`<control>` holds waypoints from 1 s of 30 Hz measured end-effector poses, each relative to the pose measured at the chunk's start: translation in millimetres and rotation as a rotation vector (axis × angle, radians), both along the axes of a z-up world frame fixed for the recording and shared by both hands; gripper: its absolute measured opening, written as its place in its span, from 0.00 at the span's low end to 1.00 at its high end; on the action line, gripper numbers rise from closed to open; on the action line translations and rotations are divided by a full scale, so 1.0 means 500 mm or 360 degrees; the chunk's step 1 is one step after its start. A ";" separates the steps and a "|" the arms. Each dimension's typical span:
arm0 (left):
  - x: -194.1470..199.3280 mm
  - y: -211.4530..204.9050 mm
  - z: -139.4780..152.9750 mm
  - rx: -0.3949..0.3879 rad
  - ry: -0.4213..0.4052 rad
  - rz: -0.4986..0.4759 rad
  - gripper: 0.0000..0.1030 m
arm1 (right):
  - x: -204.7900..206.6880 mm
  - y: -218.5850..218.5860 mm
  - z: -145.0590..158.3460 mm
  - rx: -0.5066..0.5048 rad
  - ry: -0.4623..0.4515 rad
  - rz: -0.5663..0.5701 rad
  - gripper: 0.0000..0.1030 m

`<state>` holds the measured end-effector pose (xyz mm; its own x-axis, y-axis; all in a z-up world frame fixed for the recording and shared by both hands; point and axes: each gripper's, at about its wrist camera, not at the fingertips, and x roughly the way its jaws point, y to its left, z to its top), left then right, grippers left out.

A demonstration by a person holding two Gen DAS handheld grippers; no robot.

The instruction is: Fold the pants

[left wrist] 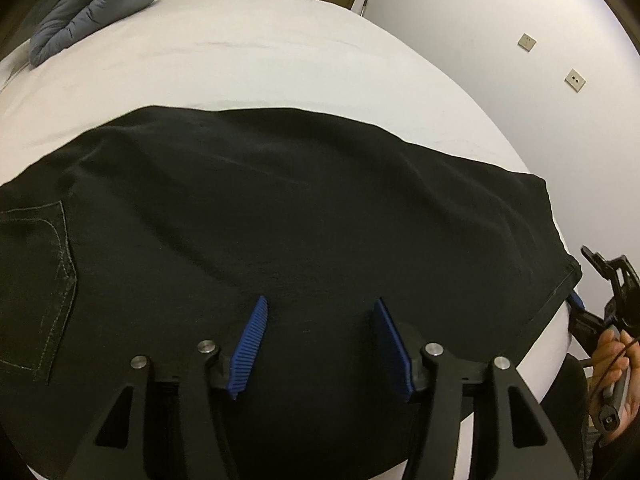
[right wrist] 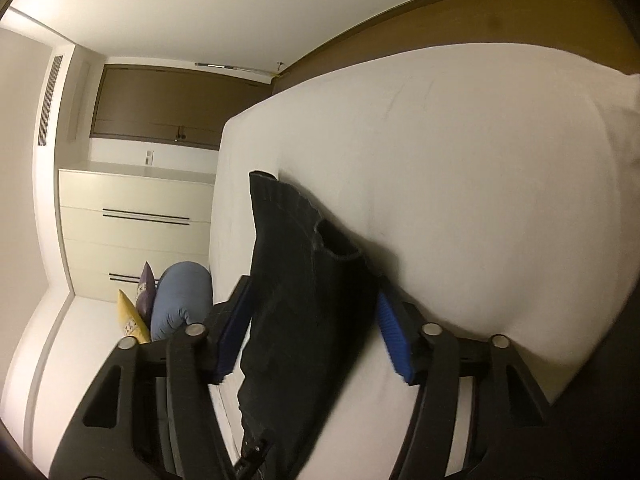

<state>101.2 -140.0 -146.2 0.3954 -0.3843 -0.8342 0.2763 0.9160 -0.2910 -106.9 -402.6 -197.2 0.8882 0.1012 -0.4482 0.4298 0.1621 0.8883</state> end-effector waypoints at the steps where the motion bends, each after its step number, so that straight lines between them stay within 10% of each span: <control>1: 0.001 0.001 -0.003 -0.0009 0.0004 -0.0004 0.57 | 0.016 0.011 0.000 0.0003 -0.0009 -0.0001 0.44; 5: 0.002 -0.011 -0.010 0.0004 -0.0006 -0.0031 0.57 | 0.068 0.015 -0.025 0.0106 -0.0040 -0.0010 0.12; 13: 0.003 -0.010 -0.014 -0.0060 0.0006 -0.0016 0.57 | 0.118 0.027 0.007 -0.0054 0.0024 -0.0050 0.08; 17: 0.004 0.006 -0.010 -0.0108 0.0028 0.0013 0.57 | 0.183 0.099 0.121 -0.0562 0.0136 0.0177 0.08; 20: 0.006 0.013 -0.005 -0.0137 0.0043 0.0041 0.59 | 0.272 0.273 0.196 -0.1235 0.0242 0.0643 0.08; 24: 0.008 0.031 0.008 -0.0254 0.0079 0.0081 0.74 | 0.332 0.505 0.131 -0.1950 0.0517 0.1222 0.08; 30: 0.026 0.016 0.029 -0.0425 0.0151 0.0093 0.95 | 0.337 0.566 0.051 -0.2212 0.0613 0.1261 0.08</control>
